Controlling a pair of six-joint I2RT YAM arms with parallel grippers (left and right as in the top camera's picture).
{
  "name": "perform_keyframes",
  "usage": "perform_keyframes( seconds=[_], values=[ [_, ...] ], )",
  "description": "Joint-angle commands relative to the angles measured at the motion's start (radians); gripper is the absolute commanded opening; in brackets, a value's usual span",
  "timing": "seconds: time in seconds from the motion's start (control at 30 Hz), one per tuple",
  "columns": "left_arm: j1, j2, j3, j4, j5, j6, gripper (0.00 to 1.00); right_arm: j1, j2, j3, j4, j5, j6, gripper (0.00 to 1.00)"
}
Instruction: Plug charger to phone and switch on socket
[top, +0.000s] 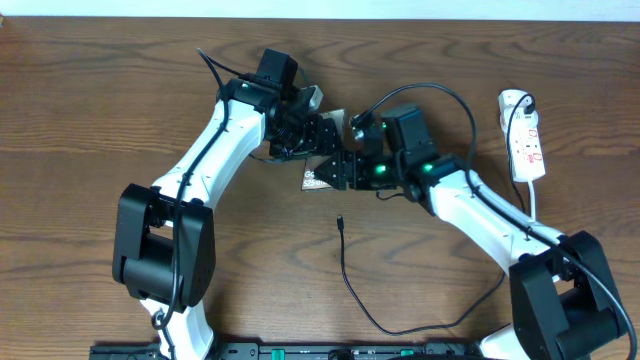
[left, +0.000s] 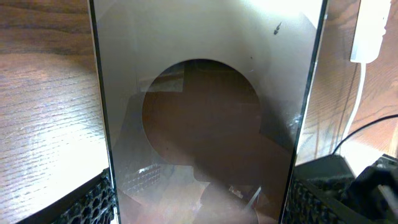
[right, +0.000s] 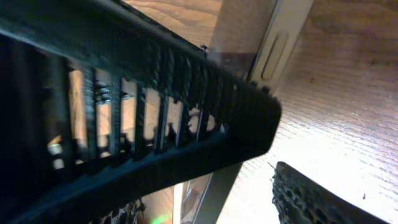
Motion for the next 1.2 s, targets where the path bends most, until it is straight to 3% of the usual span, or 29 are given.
perform_keyframes(
  seconds=[0.0,0.43,0.5,0.57,0.6,0.77,0.83,1.0,1.17],
  values=[
    [-0.026,-0.043,0.011,-0.01,0.056,0.018,0.67,0.023,0.003,0.016,0.039,0.132,0.094,0.62],
    [-0.026,-0.043,0.011,-0.009,0.056,0.018,0.66,0.023,0.003,0.016,0.096,0.12,0.13,0.24],
    [-0.026,-0.043,0.011,-0.009,0.056,0.018,0.66,0.023,0.003,0.016,0.1,0.12,0.13,0.22],
    [-0.026,-0.043,0.011,-0.009,0.056,0.018,0.67,0.023,0.003,0.016,0.113,0.116,0.13,0.03],
    [-0.026,-0.043,0.011,-0.009,0.056,0.018,0.66,0.023,0.003,0.016,0.117,0.117,0.13,0.01],
    [-0.026,-0.043,0.011,-0.006,0.056,0.018,0.68,0.023,0.003,0.016,0.126,0.121,0.13,0.01],
    [-0.026,-0.043,0.011,-0.005,0.052,0.017,0.78,0.019,0.003,0.016,0.126,0.112,0.13,0.02],
    [-0.011,-0.043,0.011,0.004,0.053,0.017,0.79,-0.015,0.002,0.017,0.147,-0.041,0.123,0.01],
    [0.052,-0.043,0.011,0.049,0.138,0.017,0.91,-0.08,0.002,0.017,0.245,-0.246,0.061,0.01]
  ],
)
